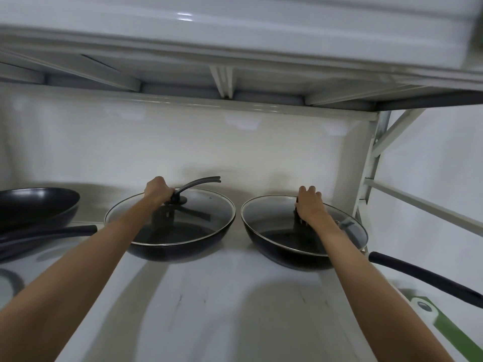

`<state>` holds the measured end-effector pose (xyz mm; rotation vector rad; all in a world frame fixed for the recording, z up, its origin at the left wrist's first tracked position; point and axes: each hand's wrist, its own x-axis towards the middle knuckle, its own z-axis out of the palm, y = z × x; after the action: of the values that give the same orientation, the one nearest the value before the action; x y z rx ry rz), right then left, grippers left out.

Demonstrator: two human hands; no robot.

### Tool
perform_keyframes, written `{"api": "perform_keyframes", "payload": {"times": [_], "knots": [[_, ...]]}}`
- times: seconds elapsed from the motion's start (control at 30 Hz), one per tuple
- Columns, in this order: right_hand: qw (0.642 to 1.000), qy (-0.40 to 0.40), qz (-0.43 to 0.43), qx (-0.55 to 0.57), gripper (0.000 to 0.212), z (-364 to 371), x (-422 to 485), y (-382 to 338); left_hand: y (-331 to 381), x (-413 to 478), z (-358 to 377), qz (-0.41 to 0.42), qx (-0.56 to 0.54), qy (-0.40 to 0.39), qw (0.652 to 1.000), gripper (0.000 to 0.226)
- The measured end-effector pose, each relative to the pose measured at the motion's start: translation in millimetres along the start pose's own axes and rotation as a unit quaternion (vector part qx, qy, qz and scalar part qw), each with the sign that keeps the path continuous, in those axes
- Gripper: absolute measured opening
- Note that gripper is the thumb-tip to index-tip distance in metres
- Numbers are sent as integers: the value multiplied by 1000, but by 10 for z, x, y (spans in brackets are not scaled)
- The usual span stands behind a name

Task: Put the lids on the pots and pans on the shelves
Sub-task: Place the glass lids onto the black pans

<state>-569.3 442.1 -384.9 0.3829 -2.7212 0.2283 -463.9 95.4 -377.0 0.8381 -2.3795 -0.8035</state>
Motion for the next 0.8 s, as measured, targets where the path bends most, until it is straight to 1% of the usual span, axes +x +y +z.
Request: {"api": "perform_keyframes", "payload": {"times": [0.27, 0.4, 0.43, 0.53, 0.57, 0.67, 0.73, 0.8], "knots": [[999, 30, -2, 20, 34, -73, -143, -29, 88, -217, -23, 12, 58, 29, 998, 27], [999, 33, -11, 15, 35, -175, -232, -96, 69, -317, -64, 28, 61, 26, 997, 27], [999, 28, -11, 13, 34, -197, -250, -113, 69, -349, -74, 31, 58, 19, 998, 30], [1000, 12, -9, 14, 30, -255, -319, -155, 97, -484, -112, 42, 68, -6, 997, 54], [1000, 7, -11, 16, 29, -272, -347, -168, 113, -531, -125, 48, 78, -11, 996, 57], [999, -11, -20, 25, 28, -325, -459, -210, 171, -705, -179, 70, 104, -12, 992, 51], [998, -35, -20, 39, 26, -372, -556, -257, 230, -843, -222, 87, 120, -30, 988, 38], [997, -61, -28, 49, 24, -443, -671, -311, 318, -1001, -284, 92, 141, -70, 983, 21]]}}
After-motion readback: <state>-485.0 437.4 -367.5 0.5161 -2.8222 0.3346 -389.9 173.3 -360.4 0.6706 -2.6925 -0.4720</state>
